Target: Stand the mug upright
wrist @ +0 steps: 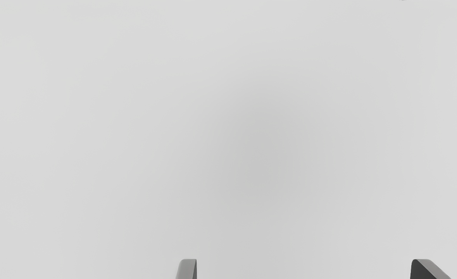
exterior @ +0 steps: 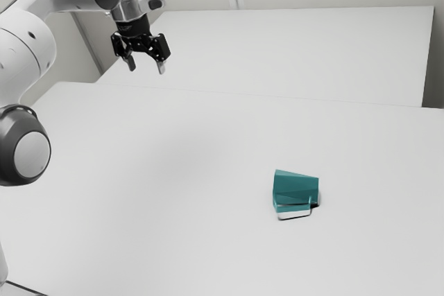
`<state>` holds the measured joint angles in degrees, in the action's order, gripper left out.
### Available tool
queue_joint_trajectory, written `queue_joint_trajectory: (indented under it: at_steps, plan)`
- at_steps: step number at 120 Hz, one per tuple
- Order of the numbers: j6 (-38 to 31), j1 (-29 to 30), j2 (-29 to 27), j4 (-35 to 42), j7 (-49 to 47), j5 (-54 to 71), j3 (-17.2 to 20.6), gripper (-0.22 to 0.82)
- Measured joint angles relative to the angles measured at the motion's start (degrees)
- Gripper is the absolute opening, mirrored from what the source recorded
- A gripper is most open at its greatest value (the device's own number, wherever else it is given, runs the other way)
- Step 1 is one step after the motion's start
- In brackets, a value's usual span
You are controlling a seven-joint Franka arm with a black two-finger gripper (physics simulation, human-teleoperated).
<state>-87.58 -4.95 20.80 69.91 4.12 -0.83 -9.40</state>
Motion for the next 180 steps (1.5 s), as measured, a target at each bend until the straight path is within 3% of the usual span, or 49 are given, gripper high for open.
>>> queue_joint_trajectory:
  at_steps: [24,45,65,86,128,180]
  plan:
    - [-2.0,-0.8,-1.5,4.9,0.3,-0.6,-0.1,0.60]
    - [-11.4,-7.7,-9.9,26.7,0.1,-10.0,0.5,0.60]
    - [-20.0,-13.2,-12.8,38.4,0.7,-27.3,1.1,0.60]
    - [-26.9,-13.9,-11.6,47.2,5.8,-46.5,1.8,0.60]
    - [-29.1,-13.3,-5.6,49.4,18.9,-63.8,1.8,0.60]
    - [-30.6,-15.5,-0.7,45.7,30.1,-69.2,3.2,0.60]
